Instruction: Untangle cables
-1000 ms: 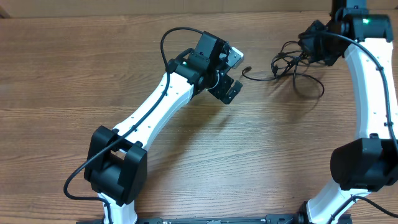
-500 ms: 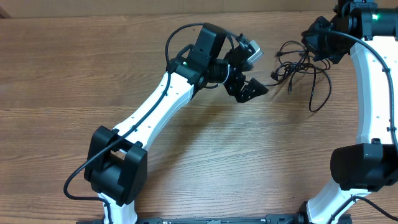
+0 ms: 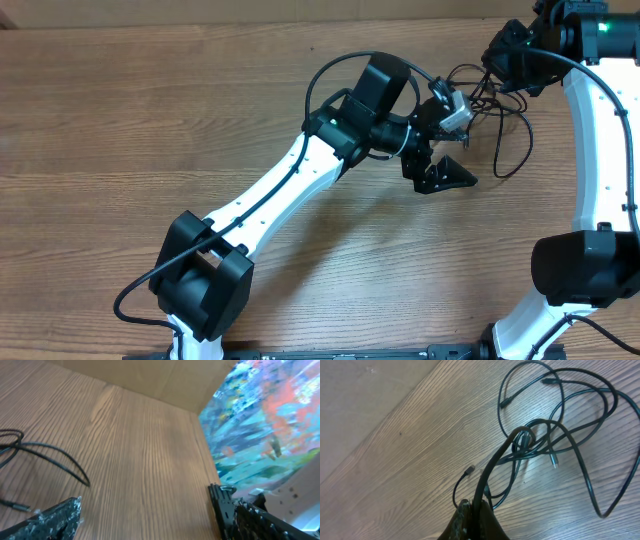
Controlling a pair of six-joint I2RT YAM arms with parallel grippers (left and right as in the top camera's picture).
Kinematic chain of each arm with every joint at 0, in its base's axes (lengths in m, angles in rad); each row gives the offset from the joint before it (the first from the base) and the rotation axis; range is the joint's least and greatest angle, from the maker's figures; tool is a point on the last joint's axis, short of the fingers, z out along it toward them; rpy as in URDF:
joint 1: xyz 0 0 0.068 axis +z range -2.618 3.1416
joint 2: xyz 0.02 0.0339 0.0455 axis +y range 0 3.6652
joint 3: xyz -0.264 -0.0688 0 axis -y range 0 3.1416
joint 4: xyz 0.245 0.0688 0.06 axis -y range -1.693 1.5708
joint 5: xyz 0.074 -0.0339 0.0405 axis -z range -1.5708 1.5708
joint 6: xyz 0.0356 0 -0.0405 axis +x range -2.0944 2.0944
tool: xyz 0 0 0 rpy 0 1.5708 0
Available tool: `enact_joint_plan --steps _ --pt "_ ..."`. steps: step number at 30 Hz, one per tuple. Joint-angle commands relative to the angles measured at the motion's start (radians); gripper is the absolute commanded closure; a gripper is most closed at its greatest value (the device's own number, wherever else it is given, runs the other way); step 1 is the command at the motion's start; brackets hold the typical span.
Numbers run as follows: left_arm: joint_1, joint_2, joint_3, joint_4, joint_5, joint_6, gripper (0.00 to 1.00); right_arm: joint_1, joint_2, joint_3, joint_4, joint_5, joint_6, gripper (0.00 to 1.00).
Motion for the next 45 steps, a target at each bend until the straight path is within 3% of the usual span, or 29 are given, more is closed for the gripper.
enact_joint_plan --steps 1,10,23,32,36,45 --pt "0.021 0.01 0.018 -0.03 -0.109 -0.02 0.01 -0.016 -0.043 0.053 0.006 -0.051 -0.037 0.96" --pt "0.105 0.01 0.018 -0.096 -0.238 -0.021 0.0 -0.081 -0.045 0.196 -0.058 -0.101 -0.083 0.96" --pt "0.148 0.011 0.017 -0.203 -0.385 -0.009 0.01 -0.108 -0.045 0.576 -0.156 -0.254 -0.112 0.96" --pt "0.148 0.011 0.017 -0.21 -0.385 -0.009 0.01 -0.109 -0.048 0.658 -0.184 -0.293 -0.12 0.96" --pt "0.148 0.011 0.017 -0.201 -0.373 -0.015 0.01 -0.109 -0.048 0.657 -0.218 -0.218 -0.132 0.96" --pt "0.148 0.005 0.018 0.001 -0.147 -0.098 0.01 -0.109 -0.048 0.657 -0.281 -0.084 -0.14 0.96"
